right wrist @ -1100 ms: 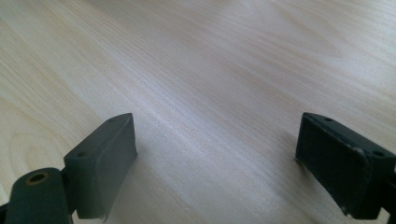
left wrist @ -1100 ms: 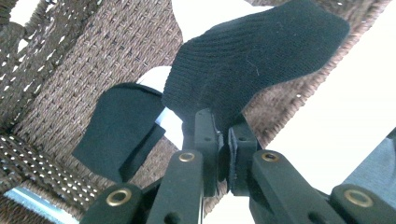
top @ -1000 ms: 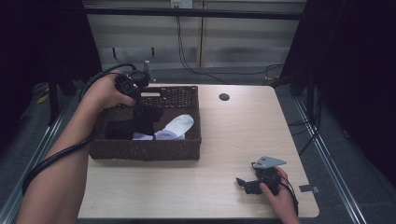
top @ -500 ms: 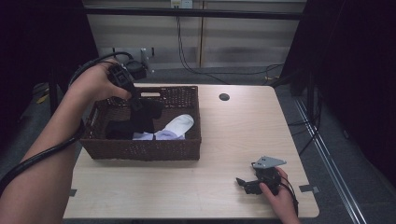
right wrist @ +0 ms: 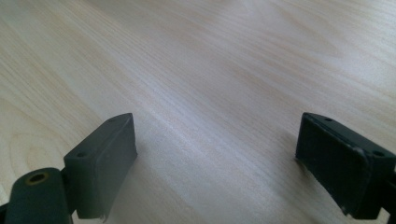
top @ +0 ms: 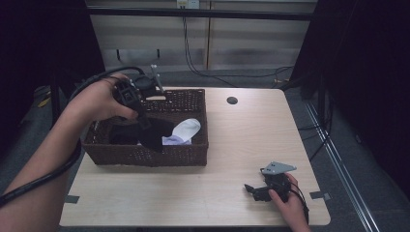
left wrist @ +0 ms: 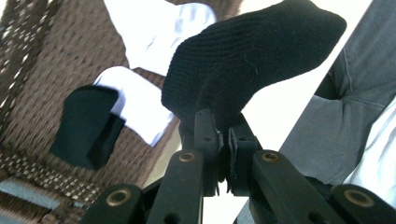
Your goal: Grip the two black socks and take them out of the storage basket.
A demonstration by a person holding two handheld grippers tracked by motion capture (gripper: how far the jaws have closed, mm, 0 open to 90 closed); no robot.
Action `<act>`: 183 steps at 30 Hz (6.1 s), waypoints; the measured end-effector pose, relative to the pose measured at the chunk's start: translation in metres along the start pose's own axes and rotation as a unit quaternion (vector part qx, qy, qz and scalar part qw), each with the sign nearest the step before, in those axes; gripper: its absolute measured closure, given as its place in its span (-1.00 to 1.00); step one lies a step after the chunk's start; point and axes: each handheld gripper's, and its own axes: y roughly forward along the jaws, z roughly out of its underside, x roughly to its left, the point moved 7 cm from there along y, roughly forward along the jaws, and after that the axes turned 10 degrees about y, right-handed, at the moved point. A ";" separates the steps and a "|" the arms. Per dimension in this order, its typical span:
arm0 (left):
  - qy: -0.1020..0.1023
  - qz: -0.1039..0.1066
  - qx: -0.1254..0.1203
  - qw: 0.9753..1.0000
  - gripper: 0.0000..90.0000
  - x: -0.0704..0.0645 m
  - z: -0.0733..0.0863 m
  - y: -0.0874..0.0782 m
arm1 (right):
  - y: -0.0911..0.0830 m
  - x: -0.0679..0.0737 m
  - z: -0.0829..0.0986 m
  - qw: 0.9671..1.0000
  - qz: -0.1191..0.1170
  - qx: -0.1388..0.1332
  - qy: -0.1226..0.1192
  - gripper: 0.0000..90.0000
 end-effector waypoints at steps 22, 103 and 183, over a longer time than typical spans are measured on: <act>0.054 0.045 0.011 0.997 0.89 -0.043 -0.022 0.103 | 0.000 0.000 0.000 1.000 0.000 0.000 0.001 -0.74; -0.128 -0.005 -0.069 0.989 -0.36 0.063 0.032 0.095 | 0.000 0.000 0.000 1.000 0.000 -0.001 0.000 -0.74; -0.303 -0.033 0.029 0.952 1.00 0.151 0.123 0.160 | 0.000 0.000 0.000 1.000 -0.001 -0.002 -0.002 -0.74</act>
